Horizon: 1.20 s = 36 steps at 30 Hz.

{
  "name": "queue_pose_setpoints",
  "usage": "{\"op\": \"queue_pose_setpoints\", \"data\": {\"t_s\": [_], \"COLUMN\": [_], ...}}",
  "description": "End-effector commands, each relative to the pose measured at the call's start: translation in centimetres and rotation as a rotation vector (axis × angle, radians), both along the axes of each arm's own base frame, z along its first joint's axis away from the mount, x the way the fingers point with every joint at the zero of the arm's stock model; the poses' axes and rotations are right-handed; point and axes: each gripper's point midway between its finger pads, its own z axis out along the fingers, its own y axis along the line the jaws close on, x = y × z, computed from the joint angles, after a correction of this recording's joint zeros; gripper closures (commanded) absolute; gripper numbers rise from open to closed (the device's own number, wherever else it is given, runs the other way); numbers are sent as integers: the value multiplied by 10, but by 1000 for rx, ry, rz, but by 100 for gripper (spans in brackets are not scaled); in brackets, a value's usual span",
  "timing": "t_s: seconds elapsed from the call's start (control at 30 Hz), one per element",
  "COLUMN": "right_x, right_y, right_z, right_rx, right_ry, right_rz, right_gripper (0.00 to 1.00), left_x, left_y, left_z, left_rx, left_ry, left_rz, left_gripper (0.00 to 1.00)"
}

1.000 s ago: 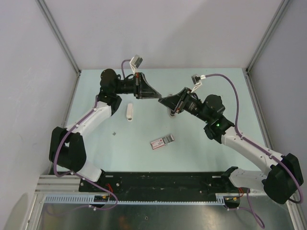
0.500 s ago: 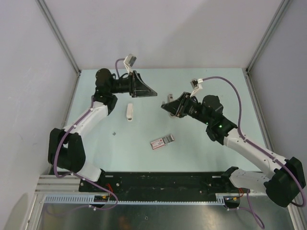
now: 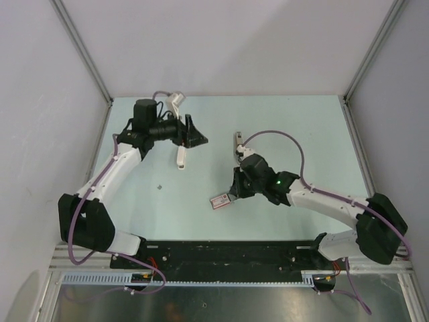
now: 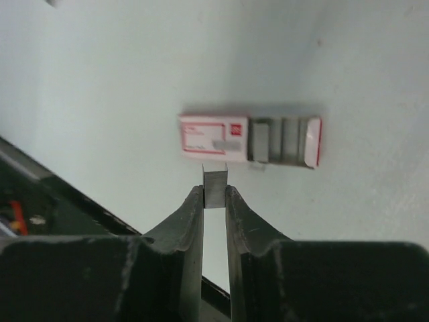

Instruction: Unload the staples from the stapler

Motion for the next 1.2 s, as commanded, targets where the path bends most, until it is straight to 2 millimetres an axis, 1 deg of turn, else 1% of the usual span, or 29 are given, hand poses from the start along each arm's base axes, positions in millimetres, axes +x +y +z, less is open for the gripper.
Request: {"op": "queue_pose_setpoints", "data": {"t_s": [0.0,0.07,0.17,0.37,0.57,0.73,0.93,1.17], "right_x": [2,3,7,16,24,28,29,28], "right_y": [-16,-16,-14,-8,-4,-6,-6,-3], "right_z": [-33,-41,-48,-59,-67,-74,-81,-85], "right_rx": [-190,-223,-262,-348,-405,-442,-466,-461], "right_ry": [-11,-11,-16,-35,-56,-60,-58,-53], "right_rz": [-27,-29,-24,-7,9,14,25,36], "right_gripper": [97,97,96,96,95,94,94,93], "left_x": [-10,-15,-23,-31,-34,-36,-38,-40], "left_y": [35,40,42,45,45,45,44,44], "left_z": [-51,-66,-81,-96,-95,-94,-94,-93], "left_rx": [306,354,390,446,453,449,441,439], "left_ry": [-102,-103,-95,-98,-106,-105,-102,-106], "left_rz": [44,38,12,0,8,6,-3,-4], "left_gripper": [19,19,19,20,19,19,19,19]}}
